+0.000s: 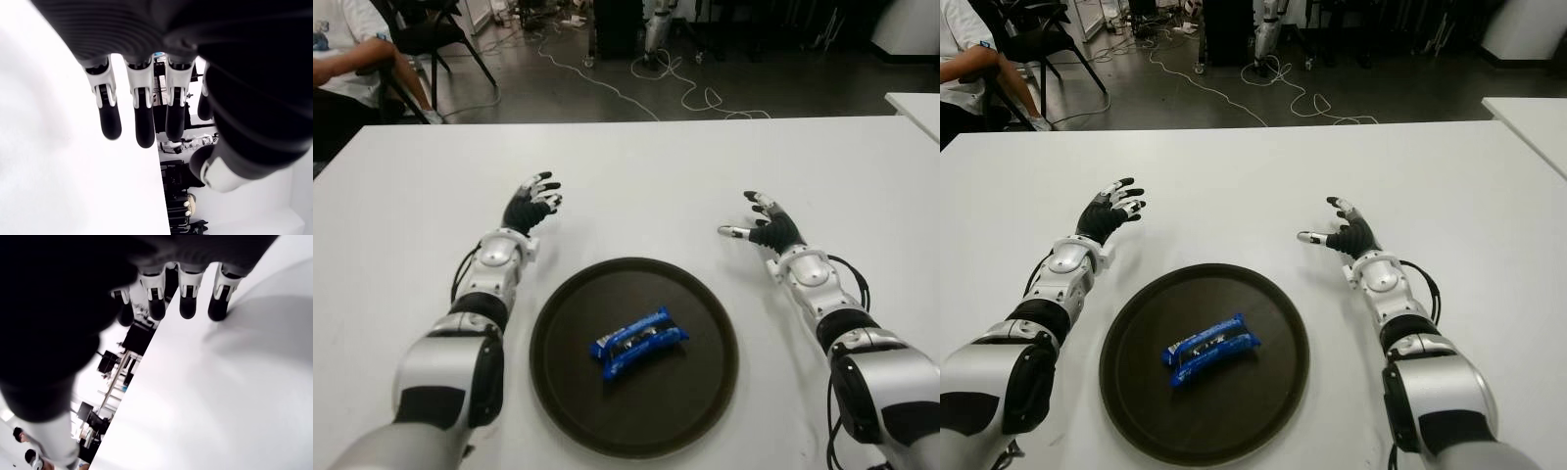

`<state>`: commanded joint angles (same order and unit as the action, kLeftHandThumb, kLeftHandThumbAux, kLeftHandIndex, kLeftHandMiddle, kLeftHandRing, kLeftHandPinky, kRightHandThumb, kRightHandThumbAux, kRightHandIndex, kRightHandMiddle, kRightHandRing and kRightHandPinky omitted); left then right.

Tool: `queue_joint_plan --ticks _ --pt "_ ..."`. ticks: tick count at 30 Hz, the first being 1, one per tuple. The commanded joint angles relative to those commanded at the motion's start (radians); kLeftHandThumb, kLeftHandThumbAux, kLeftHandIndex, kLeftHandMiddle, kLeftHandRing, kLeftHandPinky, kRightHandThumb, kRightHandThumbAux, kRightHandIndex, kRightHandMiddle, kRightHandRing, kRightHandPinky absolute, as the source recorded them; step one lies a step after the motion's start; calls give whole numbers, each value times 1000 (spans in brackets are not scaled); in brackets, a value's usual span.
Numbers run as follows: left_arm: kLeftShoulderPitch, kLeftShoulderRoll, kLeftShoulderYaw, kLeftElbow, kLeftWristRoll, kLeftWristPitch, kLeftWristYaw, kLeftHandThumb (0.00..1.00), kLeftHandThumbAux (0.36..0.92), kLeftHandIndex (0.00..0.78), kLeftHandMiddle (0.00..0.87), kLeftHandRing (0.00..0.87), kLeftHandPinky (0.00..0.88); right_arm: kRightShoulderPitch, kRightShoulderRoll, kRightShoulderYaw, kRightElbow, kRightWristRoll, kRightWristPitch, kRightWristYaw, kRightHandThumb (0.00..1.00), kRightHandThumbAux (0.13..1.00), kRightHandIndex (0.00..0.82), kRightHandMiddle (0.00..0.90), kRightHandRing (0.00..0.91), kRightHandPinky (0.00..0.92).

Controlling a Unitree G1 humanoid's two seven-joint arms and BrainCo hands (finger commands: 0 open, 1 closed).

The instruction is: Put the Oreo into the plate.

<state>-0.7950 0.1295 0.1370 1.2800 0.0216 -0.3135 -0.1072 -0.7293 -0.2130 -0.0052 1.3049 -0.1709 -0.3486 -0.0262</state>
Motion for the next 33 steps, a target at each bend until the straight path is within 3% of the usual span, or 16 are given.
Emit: queue_joint_plan --ticks 17,33 --pt "4 -1 -1 0 -1 -8 -25 83 733 140 210 228 257 8 0 -34 -6 20 -43 -10 13 745 34 89 79 73" --pt "8 -1 -4 1 3 -16 -38 56 765 143 212 229 251 21 -14 53 -11 -85 -124 -129 0 759 93 157 144 120"
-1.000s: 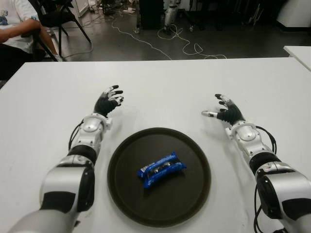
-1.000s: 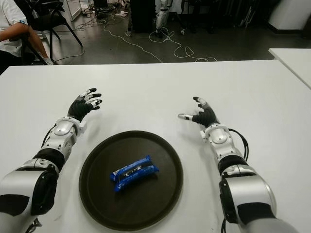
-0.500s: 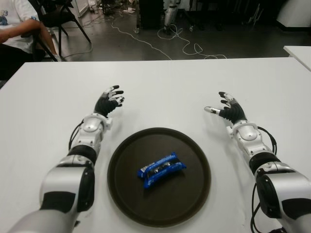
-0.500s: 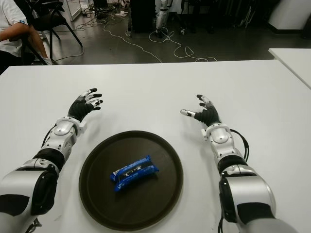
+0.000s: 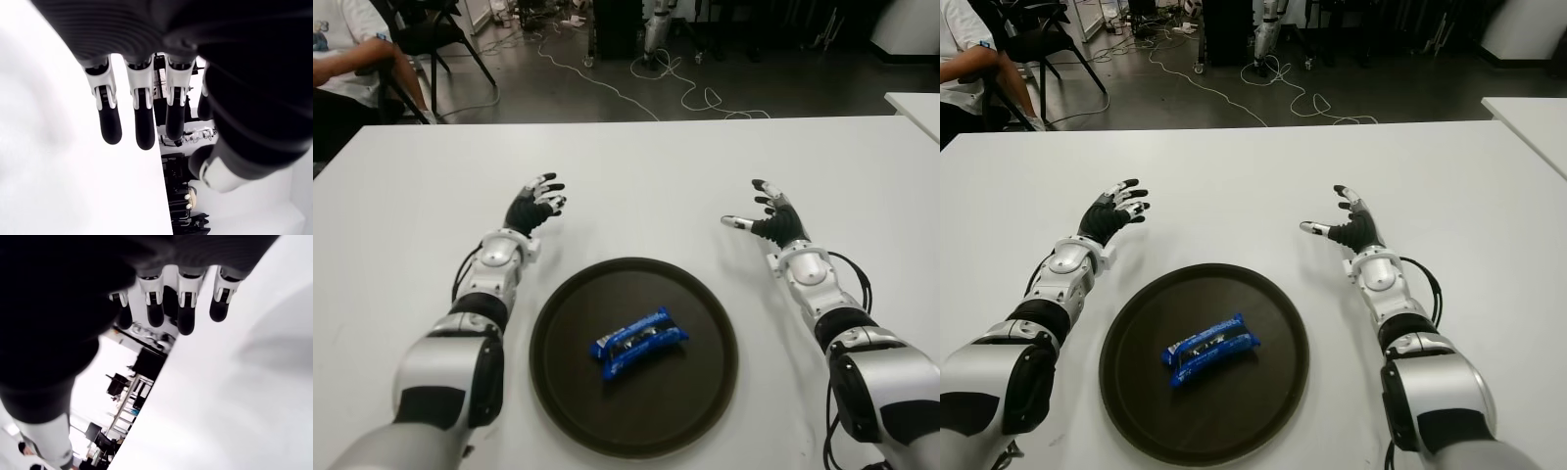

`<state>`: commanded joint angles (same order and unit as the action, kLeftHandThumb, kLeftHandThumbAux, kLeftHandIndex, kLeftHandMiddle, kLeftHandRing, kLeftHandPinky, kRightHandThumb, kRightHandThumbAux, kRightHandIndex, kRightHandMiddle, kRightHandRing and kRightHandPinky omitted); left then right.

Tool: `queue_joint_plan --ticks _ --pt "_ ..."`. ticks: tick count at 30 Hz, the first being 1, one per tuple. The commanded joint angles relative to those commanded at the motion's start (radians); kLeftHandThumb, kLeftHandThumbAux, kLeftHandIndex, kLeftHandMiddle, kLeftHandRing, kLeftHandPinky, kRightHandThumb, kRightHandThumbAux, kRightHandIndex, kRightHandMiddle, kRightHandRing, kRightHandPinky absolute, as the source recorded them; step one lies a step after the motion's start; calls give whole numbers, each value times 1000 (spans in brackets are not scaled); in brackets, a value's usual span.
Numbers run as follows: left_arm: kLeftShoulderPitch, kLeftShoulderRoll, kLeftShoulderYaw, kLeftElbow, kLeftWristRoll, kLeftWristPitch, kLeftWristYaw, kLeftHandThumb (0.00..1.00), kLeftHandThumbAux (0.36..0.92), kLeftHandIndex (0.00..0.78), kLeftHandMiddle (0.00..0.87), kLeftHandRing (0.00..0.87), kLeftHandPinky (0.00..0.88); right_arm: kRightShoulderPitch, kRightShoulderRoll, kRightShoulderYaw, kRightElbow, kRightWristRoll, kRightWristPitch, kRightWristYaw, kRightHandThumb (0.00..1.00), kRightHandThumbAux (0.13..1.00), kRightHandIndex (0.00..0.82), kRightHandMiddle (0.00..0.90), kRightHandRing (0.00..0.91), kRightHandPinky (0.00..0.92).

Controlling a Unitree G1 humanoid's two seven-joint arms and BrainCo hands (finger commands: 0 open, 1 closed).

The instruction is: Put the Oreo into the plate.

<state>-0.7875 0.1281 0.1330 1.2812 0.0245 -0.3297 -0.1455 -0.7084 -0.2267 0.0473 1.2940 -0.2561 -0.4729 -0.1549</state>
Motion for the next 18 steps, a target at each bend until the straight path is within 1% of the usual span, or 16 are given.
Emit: queue_joint_plan --ticks 4,10,18 --pt "-1 0 0 1 0 4 -1 50 765 139 214 235 255 0 -1 9 5 -13 -5 -15 0 773 102 165 160 151" --pt "-1 1 0 2 -1 6 -12 35 777 133 212 235 256 2 -4 24 6 -31 -17 -34 0 784 102 166 166 163" --pt "2 2 -1 1 0 0 -21 42 752 150 219 236 248 5 -5 43 7 -55 -15 -70 0 775 109 177 190 203"
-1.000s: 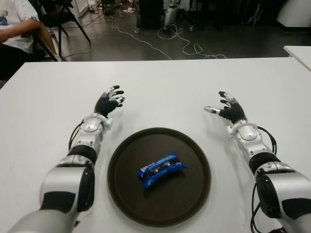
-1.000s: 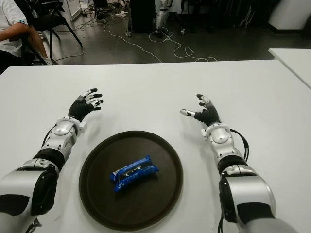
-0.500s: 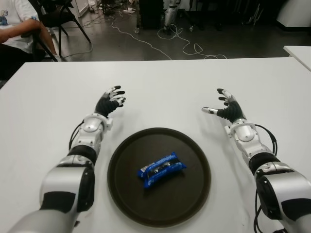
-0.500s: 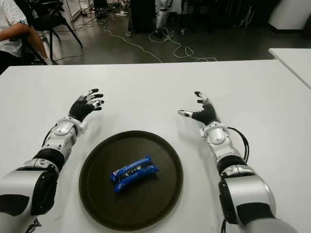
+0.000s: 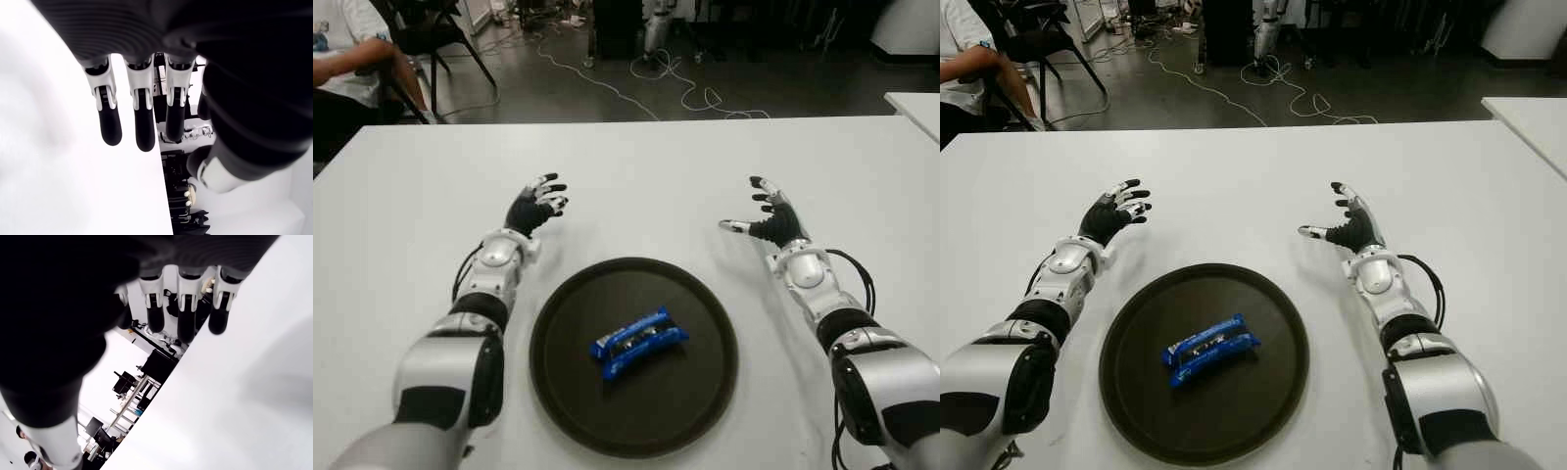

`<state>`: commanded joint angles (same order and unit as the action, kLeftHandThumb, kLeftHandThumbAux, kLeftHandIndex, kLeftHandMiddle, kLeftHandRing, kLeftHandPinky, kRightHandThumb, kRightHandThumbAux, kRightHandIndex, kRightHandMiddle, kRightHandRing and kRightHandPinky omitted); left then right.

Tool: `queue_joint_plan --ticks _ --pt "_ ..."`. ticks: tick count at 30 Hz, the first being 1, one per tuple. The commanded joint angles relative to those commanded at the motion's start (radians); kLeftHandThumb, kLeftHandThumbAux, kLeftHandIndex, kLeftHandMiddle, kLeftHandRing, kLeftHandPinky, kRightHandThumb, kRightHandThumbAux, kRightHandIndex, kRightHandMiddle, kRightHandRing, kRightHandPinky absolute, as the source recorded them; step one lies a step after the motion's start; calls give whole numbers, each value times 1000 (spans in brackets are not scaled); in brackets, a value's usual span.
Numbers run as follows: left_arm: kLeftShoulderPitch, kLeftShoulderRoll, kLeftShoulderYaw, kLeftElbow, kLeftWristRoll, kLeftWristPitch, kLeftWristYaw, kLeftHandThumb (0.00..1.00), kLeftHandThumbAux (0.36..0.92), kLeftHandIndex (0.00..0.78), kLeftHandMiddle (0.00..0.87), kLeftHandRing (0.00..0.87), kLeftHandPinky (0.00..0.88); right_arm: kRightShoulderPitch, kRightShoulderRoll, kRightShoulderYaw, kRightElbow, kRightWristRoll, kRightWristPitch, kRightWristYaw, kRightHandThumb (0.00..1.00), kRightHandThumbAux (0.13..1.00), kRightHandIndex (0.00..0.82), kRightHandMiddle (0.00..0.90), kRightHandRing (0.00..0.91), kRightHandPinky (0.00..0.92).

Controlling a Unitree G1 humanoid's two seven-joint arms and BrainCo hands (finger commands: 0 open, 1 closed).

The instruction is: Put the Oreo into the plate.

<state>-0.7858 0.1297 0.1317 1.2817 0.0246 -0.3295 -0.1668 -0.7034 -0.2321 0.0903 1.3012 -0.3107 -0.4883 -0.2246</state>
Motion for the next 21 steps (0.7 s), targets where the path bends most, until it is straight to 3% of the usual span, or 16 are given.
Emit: queue_joint_plan --ticks 13,21 --pt "0 2 3 0 -3 7 -19 9 771 141 215 237 255 2 0 15 2 -12 -5 -32 0 786 120 190 211 236" --pt "1 6 0 1 0 7 -36 0 731 141 218 235 234 3 2 24 3 -19 -8 -54 0 795 120 192 214 226"
